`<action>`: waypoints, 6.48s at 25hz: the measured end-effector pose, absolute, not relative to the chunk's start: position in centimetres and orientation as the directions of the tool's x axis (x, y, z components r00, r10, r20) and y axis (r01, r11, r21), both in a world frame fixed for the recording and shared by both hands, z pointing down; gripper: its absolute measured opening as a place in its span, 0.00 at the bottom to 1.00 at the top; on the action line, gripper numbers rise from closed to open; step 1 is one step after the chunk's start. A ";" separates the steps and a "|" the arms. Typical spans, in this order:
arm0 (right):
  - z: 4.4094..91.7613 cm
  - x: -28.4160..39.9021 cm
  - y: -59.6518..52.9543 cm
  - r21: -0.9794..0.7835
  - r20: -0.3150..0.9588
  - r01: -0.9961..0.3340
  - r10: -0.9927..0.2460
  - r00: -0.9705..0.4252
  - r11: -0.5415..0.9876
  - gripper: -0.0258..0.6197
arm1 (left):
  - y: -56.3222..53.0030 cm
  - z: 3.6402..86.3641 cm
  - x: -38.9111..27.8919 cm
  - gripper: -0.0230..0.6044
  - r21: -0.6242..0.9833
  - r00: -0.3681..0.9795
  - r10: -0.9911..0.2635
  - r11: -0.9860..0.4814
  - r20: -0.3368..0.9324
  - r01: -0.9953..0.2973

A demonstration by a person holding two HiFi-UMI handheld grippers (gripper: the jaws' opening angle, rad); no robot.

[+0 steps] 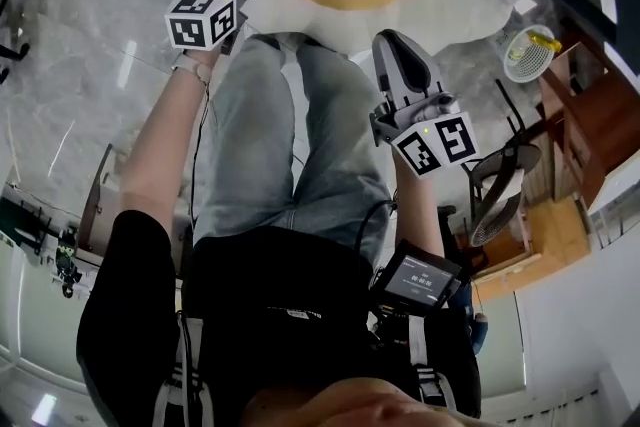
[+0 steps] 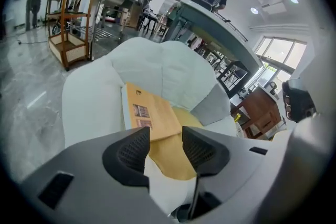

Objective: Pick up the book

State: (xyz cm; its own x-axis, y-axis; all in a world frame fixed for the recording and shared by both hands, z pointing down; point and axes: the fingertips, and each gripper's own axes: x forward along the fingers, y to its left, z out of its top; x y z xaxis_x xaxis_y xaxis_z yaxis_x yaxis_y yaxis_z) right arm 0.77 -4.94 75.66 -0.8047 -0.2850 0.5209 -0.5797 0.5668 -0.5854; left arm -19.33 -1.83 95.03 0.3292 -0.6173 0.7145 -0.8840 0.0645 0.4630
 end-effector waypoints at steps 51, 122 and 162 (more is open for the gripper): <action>78.8 1.2 -5.3 -0.595 0.518 -0.541 -0.232 -0.823 0.594 0.11 | -3.5 101.9 -21.9 0.45 0.557 0.291 -0.639 0.261 0.712 -0.788; 81.2 7.4 -5.5 -0.630 0.531 -0.619 -0.322 -0.784 0.470 0.11 | -11.7 101.1 -19.0 0.40 0.621 0.385 -0.613 0.228 0.690 -0.750; 69.7 5.9 -4.8 -0.647 0.476 -0.523 -0.243 -0.845 0.555 0.11 | -4.3 81.7 -12.8 0.28 0.643 0.378 -0.693 0.162 0.614 -0.748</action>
State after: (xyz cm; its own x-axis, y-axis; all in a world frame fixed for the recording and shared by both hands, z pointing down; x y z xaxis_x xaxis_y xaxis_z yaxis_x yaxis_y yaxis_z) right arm 5.93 -4.81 69.70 -0.8454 -0.2431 0.4756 -0.5234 0.5548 -0.6467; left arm -12.77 -4.30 81.74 0.3778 -0.6932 0.6137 -0.7484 0.1616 0.6432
